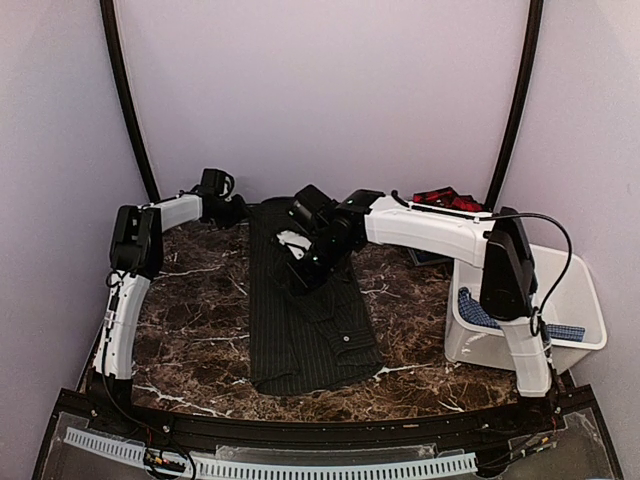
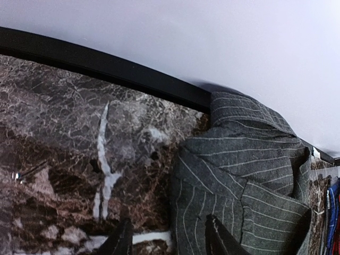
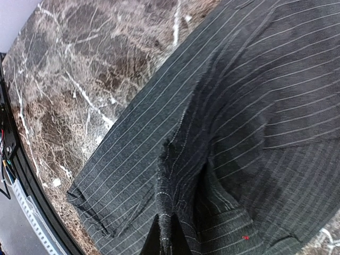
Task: Fold and stack the long sleeve shirts
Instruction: Move the rectangle-folded shirt to the center of the board, then fold the sleeve of the rectangle-folded shirt.
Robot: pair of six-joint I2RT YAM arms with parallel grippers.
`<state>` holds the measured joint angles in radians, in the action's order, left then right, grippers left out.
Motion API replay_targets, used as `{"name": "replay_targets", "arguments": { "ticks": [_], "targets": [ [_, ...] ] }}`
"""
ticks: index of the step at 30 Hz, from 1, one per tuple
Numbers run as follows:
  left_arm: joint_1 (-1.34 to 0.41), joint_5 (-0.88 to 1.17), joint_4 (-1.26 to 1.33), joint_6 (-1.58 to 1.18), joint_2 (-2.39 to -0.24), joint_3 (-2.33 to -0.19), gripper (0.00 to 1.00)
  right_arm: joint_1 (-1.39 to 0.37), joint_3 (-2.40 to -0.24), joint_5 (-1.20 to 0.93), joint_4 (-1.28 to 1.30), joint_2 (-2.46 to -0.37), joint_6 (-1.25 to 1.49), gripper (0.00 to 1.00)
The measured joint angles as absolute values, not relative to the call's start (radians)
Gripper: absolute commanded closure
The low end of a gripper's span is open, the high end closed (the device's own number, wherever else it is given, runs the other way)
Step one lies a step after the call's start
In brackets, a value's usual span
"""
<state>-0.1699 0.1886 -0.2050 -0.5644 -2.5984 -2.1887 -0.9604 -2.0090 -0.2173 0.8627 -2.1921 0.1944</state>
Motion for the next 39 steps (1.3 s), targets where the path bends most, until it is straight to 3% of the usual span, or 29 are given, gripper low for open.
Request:
{"name": "replay_targets", "arguments": {
  "ticks": [5,12,15,22,29,39],
  "targets": [
    [-0.168,0.218,-0.241,-0.562,-2.511,-2.123,0.51,-0.984,-2.042,-0.252,0.874,-2.242,0.194,0.99],
    [-0.167,0.309,-0.236,-0.573,-2.320,-1.946,0.50,-1.002,-2.046,-0.350,0.846,-2.250,0.196,0.66],
    [-0.167,0.363,-0.202,-0.596,-2.208,-1.785,0.51,-1.006,-2.028,-0.381,0.798,-2.248,0.202,0.57],
    [-0.183,0.462,-0.125,-0.638,-2.041,-1.480,0.51,-0.979,-1.907,-0.382,0.693,-2.194,0.244,0.60],
    [-0.283,0.474,-0.132,-0.611,-1.907,-1.248,0.52,-0.841,-1.704,-0.380,0.552,-2.064,0.323,0.60],
    [-0.402,0.471,-0.165,-0.599,-1.695,-0.952,0.52,-0.736,-1.586,-0.423,0.388,-2.061,0.429,0.57]
  ]
}}
